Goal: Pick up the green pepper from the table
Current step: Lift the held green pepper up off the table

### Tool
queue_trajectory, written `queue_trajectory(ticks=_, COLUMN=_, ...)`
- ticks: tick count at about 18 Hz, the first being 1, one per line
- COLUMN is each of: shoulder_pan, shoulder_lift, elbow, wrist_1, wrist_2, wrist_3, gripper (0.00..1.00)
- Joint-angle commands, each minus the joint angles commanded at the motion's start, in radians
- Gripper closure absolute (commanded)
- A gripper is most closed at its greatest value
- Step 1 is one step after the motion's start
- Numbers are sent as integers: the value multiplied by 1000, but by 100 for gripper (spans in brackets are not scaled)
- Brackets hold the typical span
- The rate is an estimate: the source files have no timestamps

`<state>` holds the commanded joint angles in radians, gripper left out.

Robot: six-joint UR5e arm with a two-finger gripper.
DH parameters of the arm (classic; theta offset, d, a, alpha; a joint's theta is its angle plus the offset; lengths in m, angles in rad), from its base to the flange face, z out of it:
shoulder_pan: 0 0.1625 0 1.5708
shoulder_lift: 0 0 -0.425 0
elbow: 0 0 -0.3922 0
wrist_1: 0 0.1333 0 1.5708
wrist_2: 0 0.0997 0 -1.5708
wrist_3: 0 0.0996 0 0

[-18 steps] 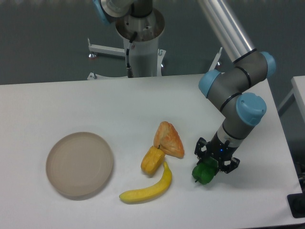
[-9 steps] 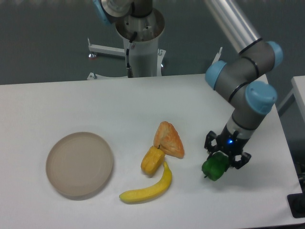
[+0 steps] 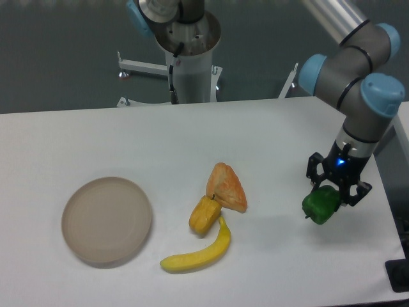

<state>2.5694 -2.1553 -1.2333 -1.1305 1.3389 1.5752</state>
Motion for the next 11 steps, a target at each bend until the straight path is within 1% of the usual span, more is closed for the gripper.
queue_trajectory(ticks=2, shoulder_pan=0, shoulder_lift=3, elbow=0, wrist_1=0, wrist_2=23, wrist_3=15, gripper=52)
queue_trajectory(ticks=11, shoulder_pan=-2, shoulder_lift=0, elbow=3, wrist_1=6, wrist_2=25, wrist_3=22, gripper=52)
